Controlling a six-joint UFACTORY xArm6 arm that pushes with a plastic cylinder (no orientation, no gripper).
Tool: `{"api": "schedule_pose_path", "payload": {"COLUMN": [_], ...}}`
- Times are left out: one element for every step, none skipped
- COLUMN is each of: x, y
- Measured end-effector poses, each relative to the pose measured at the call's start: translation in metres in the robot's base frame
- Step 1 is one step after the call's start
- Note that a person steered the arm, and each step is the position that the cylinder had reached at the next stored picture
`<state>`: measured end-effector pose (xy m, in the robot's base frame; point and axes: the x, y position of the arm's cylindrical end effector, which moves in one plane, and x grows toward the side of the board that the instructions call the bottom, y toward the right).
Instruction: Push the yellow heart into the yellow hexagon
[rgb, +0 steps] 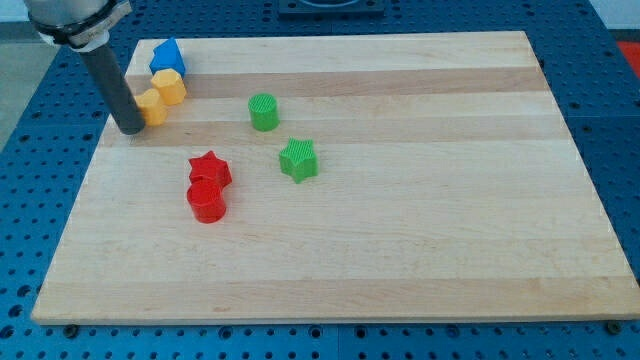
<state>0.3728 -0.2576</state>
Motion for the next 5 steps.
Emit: {"api": "schedule_pose_path", "payload": {"x": [-0.005, -0.008, -0.008, 0.015, 0.019], "y": [0.007, 0.009, 0.005, 0.014, 0.055]}}
